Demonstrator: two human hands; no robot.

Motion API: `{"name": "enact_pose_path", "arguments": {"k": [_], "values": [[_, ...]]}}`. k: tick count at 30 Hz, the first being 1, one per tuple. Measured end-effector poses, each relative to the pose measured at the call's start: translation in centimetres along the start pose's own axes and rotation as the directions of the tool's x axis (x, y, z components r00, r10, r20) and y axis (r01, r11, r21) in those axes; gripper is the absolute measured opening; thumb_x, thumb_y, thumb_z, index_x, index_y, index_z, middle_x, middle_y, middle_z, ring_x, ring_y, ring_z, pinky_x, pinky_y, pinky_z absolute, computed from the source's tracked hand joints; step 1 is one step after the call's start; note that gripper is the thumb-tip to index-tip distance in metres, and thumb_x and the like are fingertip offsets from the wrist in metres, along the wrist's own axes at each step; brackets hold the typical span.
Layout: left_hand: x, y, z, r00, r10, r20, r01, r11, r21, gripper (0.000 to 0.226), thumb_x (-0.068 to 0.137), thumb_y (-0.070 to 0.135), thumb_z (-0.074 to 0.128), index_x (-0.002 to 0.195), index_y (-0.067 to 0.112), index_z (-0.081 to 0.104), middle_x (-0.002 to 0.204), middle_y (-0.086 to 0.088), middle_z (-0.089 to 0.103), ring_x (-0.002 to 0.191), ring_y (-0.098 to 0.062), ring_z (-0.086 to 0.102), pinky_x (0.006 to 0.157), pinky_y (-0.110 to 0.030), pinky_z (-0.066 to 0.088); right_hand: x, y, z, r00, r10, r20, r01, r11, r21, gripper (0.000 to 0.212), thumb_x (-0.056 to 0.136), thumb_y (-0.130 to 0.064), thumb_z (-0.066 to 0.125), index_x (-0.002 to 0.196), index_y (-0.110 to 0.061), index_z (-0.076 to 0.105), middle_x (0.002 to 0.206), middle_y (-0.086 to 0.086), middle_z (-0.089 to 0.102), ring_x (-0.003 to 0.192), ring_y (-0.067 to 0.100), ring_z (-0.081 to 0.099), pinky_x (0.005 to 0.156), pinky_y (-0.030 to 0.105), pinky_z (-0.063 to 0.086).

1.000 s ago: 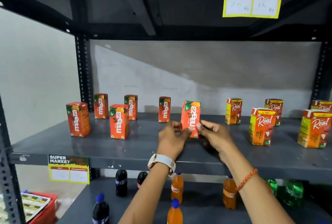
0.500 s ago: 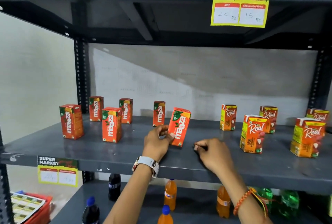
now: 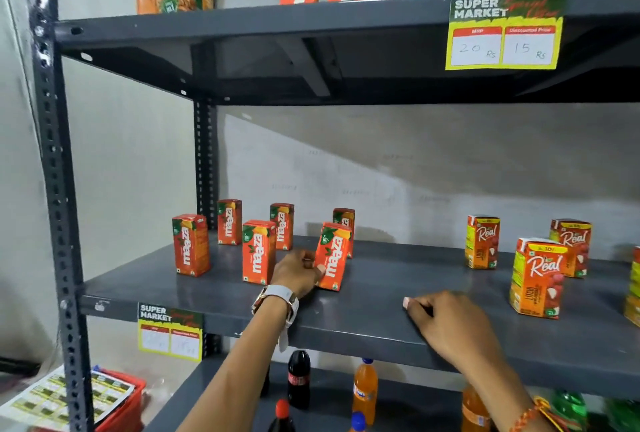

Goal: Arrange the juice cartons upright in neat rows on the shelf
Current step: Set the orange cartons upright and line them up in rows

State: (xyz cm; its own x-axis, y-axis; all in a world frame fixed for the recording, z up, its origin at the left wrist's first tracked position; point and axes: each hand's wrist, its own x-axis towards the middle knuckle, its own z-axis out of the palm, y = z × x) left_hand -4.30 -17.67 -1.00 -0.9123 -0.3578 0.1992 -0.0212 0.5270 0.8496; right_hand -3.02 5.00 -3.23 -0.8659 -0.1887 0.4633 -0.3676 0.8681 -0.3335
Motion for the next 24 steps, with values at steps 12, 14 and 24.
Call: {"name": "enact_pose_path", "arguments": {"k": [12, 14, 24], "values": [[-0.4, -0.2, 1.0, 0.996, 0.074, 0.044, -0.078, 0.993, 0.094, 0.038, 0.089, 0.026, 0.059, 0.123, 0.013, 0.050, 0.129, -0.006, 0.059, 0.119, -0.022, 0.053, 0.100, -0.031, 0.040, -4.0, -1.0, 1.7, 0.974, -0.113, -0.198, 0.063, 0.967, -0.247, 0.078, 0.093, -0.050, 0.006, 0.085, -0.019, 0.077, 0.086, -0.002, 0.078, 0.081, 0.013, 0.074, 0.074, 0.031, 0.057], [-0.4, -0.3, 1.1, 0.996, 0.082, 0.043, -0.086, 0.991, 0.106, 0.038, 0.089, 0.028, 0.058, 0.123, 0.014, 0.050, 0.129, -0.006, 0.059, 0.119, -0.022, 0.053, 0.099, -0.031, 0.041, -4.1, -1.2, 1.7, 0.979, -0.088, -0.182, 0.043, 0.971, -0.235, 0.077, 0.093, -0.051, 0.008, 0.086, -0.019, 0.077, 0.087, -0.001, 0.078, 0.081, 0.013, 0.073, 0.075, 0.031, 0.056], [-0.9, -0.5, 0.9, 0.994, 0.088, 0.064, -0.095, 0.988, 0.120, 0.055, 0.085, 0.034, 0.062, 0.133, 0.017, 0.040, 0.136, -0.010, 0.053, 0.123, -0.027, 0.051, 0.103, -0.040, 0.042, -4.6, -1.3, 1.4, 0.982, -0.055, -0.178, 0.019, 0.980, -0.198, 0.071, 0.093, -0.052, 0.012, 0.086, -0.020, 0.076, 0.088, -0.003, 0.078, 0.080, 0.012, 0.073, 0.072, 0.029, 0.056]]}}
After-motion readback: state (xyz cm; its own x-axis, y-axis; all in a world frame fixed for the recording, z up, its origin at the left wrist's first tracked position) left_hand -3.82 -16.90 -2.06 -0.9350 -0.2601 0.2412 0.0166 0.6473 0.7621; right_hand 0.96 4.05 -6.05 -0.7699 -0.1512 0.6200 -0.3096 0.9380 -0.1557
